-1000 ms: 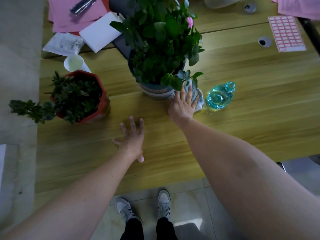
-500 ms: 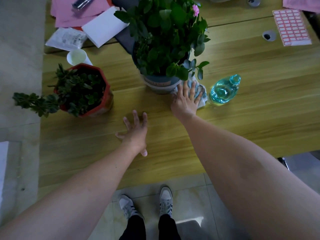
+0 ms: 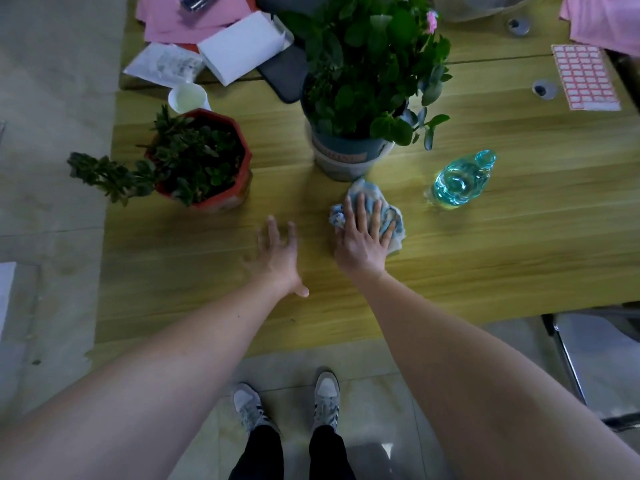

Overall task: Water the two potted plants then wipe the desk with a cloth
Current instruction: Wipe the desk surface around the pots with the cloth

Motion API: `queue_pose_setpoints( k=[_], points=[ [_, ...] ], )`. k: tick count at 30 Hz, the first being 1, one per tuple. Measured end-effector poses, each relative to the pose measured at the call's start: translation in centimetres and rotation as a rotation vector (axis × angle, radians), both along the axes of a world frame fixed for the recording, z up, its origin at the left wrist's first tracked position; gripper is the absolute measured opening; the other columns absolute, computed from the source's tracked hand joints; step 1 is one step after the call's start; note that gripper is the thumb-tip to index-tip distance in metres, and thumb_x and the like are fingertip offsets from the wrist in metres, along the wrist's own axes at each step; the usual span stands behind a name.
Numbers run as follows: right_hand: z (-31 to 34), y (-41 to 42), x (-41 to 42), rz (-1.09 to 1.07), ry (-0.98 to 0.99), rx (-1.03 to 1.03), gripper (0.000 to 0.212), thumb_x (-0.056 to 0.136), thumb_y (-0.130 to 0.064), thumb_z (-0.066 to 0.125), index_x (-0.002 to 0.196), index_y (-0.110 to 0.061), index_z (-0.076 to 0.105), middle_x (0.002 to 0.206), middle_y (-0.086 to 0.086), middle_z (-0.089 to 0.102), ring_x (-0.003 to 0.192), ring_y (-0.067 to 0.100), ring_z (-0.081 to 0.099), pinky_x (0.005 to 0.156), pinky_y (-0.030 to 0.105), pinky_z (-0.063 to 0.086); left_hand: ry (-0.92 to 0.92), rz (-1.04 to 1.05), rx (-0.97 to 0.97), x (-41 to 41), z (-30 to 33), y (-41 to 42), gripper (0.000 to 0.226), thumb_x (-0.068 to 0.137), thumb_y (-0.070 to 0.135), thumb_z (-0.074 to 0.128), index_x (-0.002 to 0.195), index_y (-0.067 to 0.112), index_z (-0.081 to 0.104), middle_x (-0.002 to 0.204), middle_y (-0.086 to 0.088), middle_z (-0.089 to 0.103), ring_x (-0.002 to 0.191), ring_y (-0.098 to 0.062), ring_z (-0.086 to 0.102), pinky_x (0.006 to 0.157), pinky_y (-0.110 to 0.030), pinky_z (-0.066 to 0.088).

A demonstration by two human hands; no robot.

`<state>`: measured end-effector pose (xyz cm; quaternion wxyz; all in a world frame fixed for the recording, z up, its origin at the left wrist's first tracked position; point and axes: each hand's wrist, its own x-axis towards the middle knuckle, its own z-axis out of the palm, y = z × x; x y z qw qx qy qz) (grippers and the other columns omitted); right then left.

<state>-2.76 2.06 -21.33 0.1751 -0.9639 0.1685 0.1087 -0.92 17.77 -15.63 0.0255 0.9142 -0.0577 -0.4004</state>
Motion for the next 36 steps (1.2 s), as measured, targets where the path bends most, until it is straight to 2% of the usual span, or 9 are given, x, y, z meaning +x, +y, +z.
queue_pose_setpoints(
  k=[6,11,18,23,36],
  points=[
    [0.2,3.1,-0.5,0.065,0.012,0.026,0.063,0.103,-0.044,0.027,0.157,-0.037,-0.006,0.164,-0.011,-0.018,0.147,0.023,-0.029,0.116,0.059,-0.015,-0.001,0.184,0.074,-0.1,1.1,6.4,0.148,0.062,0.038,0.092,0.155,0.025,-0.024,0.157,-0.01,-0.04,0.148,-0.041,-0.022,0.108,-0.076,0.021],
    [-0.1,6.1,0.9,0.164,-0.021,0.026,0.062,0.103,-0.045,0.027,0.158,-0.037,-0.001,0.165,-0.012,-0.014,0.148,0.021,-0.028,0.116,0.058,-0.016,0.025,0.231,0.031,1.0,1.5,9.7,0.142,0.063,0.033,0.092,0.156,0.036,-0.016,0.16,0.001,-0.035,0.149,-0.04,-0.02,0.105,-0.078,0.024],
    [-0.4,8.2,4.5,0.226,-0.008,-0.004,0.062,0.101,-0.044,0.022,0.158,-0.035,-0.003,0.165,-0.011,-0.014,0.148,0.02,-0.027,0.117,0.058,-0.013,0.017,0.24,0.012,1.3,0.9,9.6,0.146,0.06,0.029,0.094,0.156,0.035,-0.016,0.161,0.002,-0.034,0.149,-0.042,-0.02,0.1,-0.081,0.025],
    [-0.2,9.3,7.2,0.247,0.015,0.025,0.062,0.104,-0.041,0.024,0.158,-0.035,-0.006,0.164,-0.012,-0.017,0.147,0.02,-0.029,0.117,0.056,-0.017,0.012,0.253,-0.011,1.3,0.6,9.5,0.144,0.061,0.023,0.094,0.156,0.035,-0.014,0.161,0.0,-0.033,0.147,-0.044,-0.022,0.098,-0.084,0.022],
    [0.2,10.8,10.7,0.278,0.073,0.014,0.062,0.104,-0.043,0.023,0.156,-0.035,-0.01,0.163,-0.012,-0.023,0.146,0.021,-0.033,0.117,0.057,-0.016,0.027,0.241,0.036,1.8,0.1,9.4,0.147,0.061,0.027,0.094,0.154,0.034,-0.02,0.16,-0.003,-0.035,0.147,-0.047,-0.021,0.097,-0.084,0.024]
  ],
)
